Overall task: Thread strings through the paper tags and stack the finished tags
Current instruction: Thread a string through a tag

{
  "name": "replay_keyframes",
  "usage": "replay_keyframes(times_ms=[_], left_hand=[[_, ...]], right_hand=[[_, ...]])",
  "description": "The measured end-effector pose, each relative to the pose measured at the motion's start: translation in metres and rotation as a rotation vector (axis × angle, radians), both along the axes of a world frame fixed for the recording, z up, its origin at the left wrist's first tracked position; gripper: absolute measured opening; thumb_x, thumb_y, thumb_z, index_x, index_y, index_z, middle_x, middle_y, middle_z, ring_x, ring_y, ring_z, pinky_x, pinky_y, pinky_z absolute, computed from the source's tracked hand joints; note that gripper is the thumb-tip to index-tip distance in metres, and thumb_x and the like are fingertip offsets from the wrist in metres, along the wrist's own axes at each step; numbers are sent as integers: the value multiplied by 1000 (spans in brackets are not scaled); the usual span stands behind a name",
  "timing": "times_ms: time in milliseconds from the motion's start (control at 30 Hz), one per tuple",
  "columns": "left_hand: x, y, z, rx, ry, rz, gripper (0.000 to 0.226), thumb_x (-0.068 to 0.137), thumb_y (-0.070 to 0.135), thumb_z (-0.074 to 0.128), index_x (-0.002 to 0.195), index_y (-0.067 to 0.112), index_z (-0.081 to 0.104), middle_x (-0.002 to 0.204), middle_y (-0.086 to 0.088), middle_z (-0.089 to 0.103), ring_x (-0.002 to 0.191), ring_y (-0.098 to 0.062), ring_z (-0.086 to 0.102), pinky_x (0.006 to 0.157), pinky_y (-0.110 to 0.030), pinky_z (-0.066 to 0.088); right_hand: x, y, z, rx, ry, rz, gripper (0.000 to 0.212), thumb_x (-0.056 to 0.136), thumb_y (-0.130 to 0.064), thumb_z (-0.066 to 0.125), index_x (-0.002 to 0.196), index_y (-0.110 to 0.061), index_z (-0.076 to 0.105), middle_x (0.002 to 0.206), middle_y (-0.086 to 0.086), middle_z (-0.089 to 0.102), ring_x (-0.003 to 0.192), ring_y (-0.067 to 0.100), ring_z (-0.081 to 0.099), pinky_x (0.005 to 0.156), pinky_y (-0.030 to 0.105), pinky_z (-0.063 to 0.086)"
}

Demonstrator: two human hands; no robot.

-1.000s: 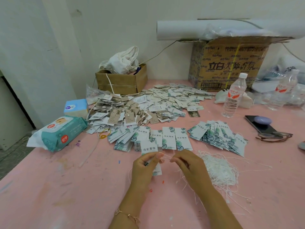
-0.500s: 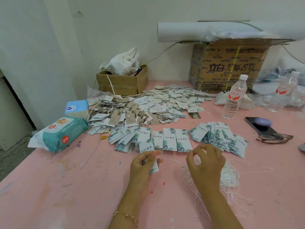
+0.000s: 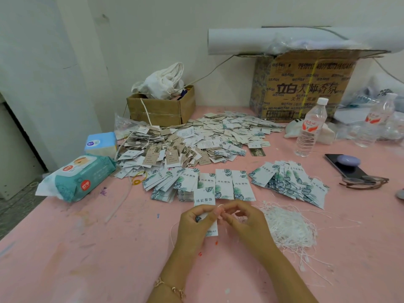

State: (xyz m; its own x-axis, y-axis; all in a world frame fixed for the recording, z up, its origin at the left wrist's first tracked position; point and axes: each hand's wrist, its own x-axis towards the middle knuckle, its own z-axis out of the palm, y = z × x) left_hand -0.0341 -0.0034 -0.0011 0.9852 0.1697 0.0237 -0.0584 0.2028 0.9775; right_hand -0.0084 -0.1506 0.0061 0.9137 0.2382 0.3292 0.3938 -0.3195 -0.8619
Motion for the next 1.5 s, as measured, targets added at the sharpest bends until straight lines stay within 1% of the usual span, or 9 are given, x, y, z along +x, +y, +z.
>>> replay_keyframes(times_ms=[133,300,533,700,1000,1233,1333,1400,1500], left_hand=[[-1,0,0,20,13,35,26,63,40,78,81,20,80,71,2,71,65,-6,63,61,-15,49],[-1,0,2,43,58,40,26,61,41,78,76,20,78,63,-3,71,56,-5,63,54,-13,47],[1,-1,-4,154,64,33,5,73,28,80,73,23,78,63,-1,70,54,-4,59,52,-15,46],[2,-2,-6,203,43,71,7,75,20,81,73,15,77,61,0,69,51,-5,57,49,-16,45],[1,5,-4,266,-6,262,9,73,32,81,68,34,74,65,8,71,58,-1,58,61,-32,49],[-1,2,-1,259,-10,232,21,57,54,73,67,36,73,63,9,70,58,-3,59,60,-30,50],[-1,-3,-2,258,-38,195,21,56,53,74,64,34,74,62,9,70,55,3,58,57,-12,44],[-1,-4,-2,263,-50,177,16,59,47,76,62,31,74,61,7,70,55,3,58,57,-10,43],[0,-3,-4,281,-72,151,14,69,31,79,58,27,72,59,6,68,54,4,55,54,-9,40]], right_hand=[[2,0,-2,19,32,-69,10,83,-19,73,77,-25,67,84,-15,68,85,5,62,78,20,47],[8,-8,5,455,151,-97,7,90,-14,61,87,-8,60,78,6,72,78,18,69,74,22,53],[14,-20,4,774,180,-293,15,81,-30,63,86,-15,64,63,-4,58,56,9,50,57,17,47],[18,-25,2,894,202,-475,13,76,-34,69,83,-23,71,66,-13,63,58,3,52,62,15,48],[22,-27,5,1242,326,-312,17,92,-8,54,102,-12,68,73,-7,67,65,2,60,69,12,53],[20,-27,3,1181,323,-132,25,100,-13,41,111,-13,64,64,-2,57,63,10,61,69,24,58],[14,-22,4,765,253,-94,29,101,-11,41,104,-22,67,61,-6,45,52,8,35,48,16,38],[9,-14,3,408,165,-46,21,98,-22,51,99,-32,69,63,-9,45,52,8,29,49,18,31],[2,-2,2,175,70,88,20,84,-17,72,95,-34,73,58,-14,39,53,4,30,53,15,28]])
